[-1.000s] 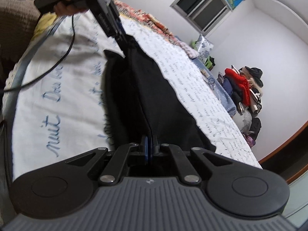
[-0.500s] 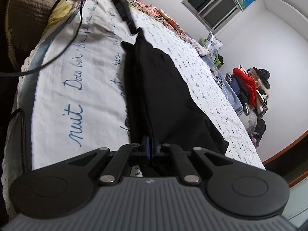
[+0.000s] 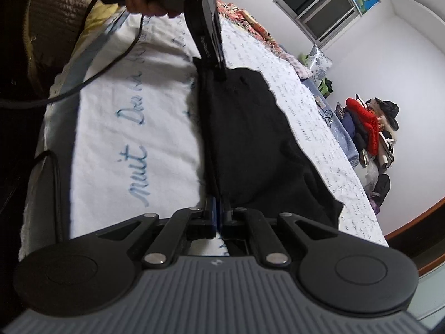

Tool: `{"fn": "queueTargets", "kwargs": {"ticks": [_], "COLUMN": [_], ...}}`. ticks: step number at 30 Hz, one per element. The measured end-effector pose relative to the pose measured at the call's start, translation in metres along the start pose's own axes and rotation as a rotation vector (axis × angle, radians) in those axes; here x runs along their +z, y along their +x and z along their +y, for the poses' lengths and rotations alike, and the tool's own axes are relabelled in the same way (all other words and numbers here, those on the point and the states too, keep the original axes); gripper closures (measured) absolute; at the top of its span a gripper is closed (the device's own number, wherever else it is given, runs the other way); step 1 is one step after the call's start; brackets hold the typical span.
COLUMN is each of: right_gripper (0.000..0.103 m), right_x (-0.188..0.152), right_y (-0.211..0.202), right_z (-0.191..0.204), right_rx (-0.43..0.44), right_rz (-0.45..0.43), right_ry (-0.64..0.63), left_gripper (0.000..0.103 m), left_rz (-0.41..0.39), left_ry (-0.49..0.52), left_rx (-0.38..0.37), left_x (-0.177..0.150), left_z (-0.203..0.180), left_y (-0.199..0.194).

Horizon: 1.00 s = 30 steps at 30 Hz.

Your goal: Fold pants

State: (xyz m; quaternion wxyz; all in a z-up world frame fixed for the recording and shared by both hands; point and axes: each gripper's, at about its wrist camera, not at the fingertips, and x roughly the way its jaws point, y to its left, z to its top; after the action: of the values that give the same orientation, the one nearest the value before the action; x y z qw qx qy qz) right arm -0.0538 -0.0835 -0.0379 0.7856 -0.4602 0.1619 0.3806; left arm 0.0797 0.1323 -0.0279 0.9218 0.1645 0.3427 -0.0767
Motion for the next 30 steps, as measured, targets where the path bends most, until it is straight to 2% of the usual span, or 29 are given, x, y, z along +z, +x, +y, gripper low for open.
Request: {"fn": "queueTargets", "kwargs": {"ticks": [4, 6, 9, 11, 12, 14, 15, 17, 19, 20, 22, 24, 26, 27, 30], "right_gripper": [0.096, 0.1, 0.1, 0.098, 0.097, 0.097, 0.097, 0.098, 0.087, 0.087, 0.087, 0.087, 0.087, 0.081, 0.056], "right_x": [-0.001, -0.002, -0.009, -0.02, -0.025, -0.036, -0.039, -0.038, -0.043, -0.049, -0.062, -0.076, -0.086, -0.094, -0.122], "right_y": [-0.004, -0.016, -0.028, -0.025, -0.02, -0.007, -0.007, -0.022, -0.045, -0.059, -0.086, -0.116, -0.146, -0.159, -0.177], "right_z": [-0.006, -0.015, -0.041, -0.055, -0.06, -0.062, -0.059, -0.056, -0.067, -0.074, -0.085, -0.097, -0.11, -0.118, -0.143], "right_rx": [-0.004, 0.0, -0.063, -0.111, -0.109, -0.038, -0.021, -0.005, 0.022, 0.02, 0.0, -0.034, -0.086, -0.125, -0.28], "right_rz": [-0.008, -0.026, -0.029, -0.001, 0.027, 0.111, 0.124, 0.109, 0.081, 0.065, 0.058, 0.056, 0.028, 0.004, -0.046], "right_ry": [0.034, 0.072, 0.196, 0.281, 0.316, 0.377, 0.372, 0.351, 0.443, 0.499, 0.574, 0.641, 0.711, 0.754, 0.92], "left_gripper": [0.092, 0.091, 0.088, 0.088, 0.088, 0.088, 0.088, 0.088, 0.088, 0.087, 0.081, 0.065, 0.057, 0.055, 0.055], "left_rz": [-0.039, -0.075, -0.1, -0.098, -0.091, -0.092, -0.103, -0.131, -0.154, -0.16, -0.162, -0.175, -0.21, -0.224, -0.238], "left_ry": [0.028, 0.058, 0.074, 0.096, 0.107, 0.13, 0.142, 0.166, 0.189, 0.195, 0.205, 0.226, 0.258, 0.273, 0.309], "left_rx": [-0.001, -0.018, -0.1, -0.149, -0.163, -0.199, -0.219, -0.258, -0.291, -0.314, -0.368, -0.41, -0.443, -0.453, -0.489], "left_x": [0.014, 0.022, 0.033, 0.038, 0.039, 0.042, 0.043, 0.045, 0.048, 0.05, 0.055, 0.061, 0.064, 0.065, 0.07], "left_z": [-0.01, -0.022, -0.045, -0.063, -0.073, -0.09, -0.098, -0.113, -0.128, -0.137, -0.152, -0.166, -0.184, -0.192, -0.218], "left_y": [-0.013, -0.018, -0.017, -0.011, -0.008, -0.007, -0.009, -0.014, -0.019, -0.021, -0.021, -0.022, -0.024, -0.025, -0.024]}}
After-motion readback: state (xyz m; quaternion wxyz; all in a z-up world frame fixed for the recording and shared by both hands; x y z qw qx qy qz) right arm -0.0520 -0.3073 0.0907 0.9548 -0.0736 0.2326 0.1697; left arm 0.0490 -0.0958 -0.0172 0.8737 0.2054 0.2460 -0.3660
